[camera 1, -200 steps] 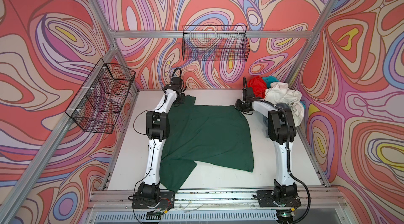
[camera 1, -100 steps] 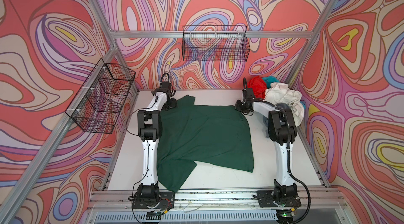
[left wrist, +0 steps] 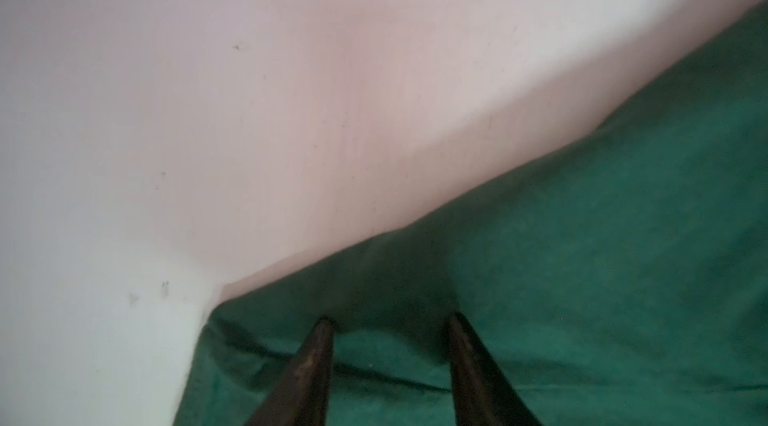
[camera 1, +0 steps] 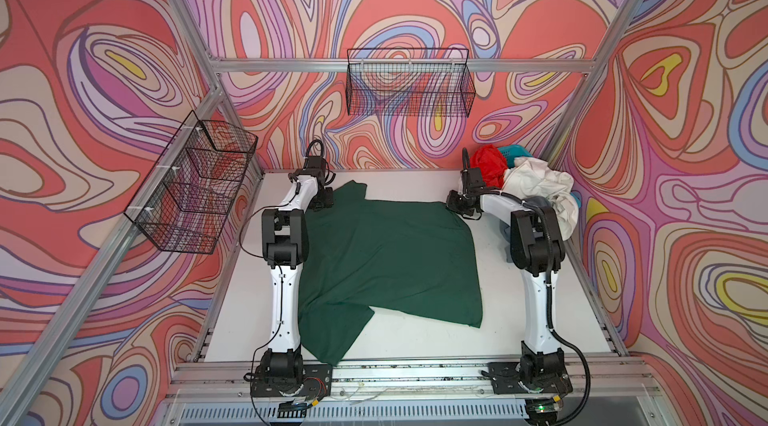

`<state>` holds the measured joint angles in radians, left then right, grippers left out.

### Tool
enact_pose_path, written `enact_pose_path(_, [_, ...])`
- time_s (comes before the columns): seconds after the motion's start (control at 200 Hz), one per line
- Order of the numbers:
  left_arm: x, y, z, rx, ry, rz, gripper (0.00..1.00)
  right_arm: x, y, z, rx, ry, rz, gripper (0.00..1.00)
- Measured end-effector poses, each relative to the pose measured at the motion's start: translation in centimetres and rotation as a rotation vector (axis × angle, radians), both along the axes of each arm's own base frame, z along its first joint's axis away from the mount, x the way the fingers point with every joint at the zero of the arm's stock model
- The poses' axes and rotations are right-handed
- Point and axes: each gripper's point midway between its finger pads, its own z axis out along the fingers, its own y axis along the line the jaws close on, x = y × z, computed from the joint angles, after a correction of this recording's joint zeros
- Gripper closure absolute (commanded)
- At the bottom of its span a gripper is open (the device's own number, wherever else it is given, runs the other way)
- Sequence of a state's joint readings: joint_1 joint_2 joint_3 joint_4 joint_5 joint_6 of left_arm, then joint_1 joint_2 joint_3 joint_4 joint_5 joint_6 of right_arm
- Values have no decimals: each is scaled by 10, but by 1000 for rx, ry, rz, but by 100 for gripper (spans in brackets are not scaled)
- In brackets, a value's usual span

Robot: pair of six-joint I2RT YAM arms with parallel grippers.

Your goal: Fold and stack the t-shirts

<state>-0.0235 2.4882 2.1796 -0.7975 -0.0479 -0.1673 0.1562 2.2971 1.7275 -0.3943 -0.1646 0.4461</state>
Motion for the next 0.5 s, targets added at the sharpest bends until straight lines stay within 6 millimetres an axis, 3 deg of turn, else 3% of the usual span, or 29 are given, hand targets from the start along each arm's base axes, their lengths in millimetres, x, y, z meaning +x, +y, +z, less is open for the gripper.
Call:
enact_pose_path(0.125, [-1, -3, 0, -9, 5, -7, 100, 0, 3, 1, 14, -2, 9, 100])
enact_pose_path(0.496, [-1, -3, 0, -9, 3, -11, 100, 3, 10, 5, 48, -19, 31, 100])
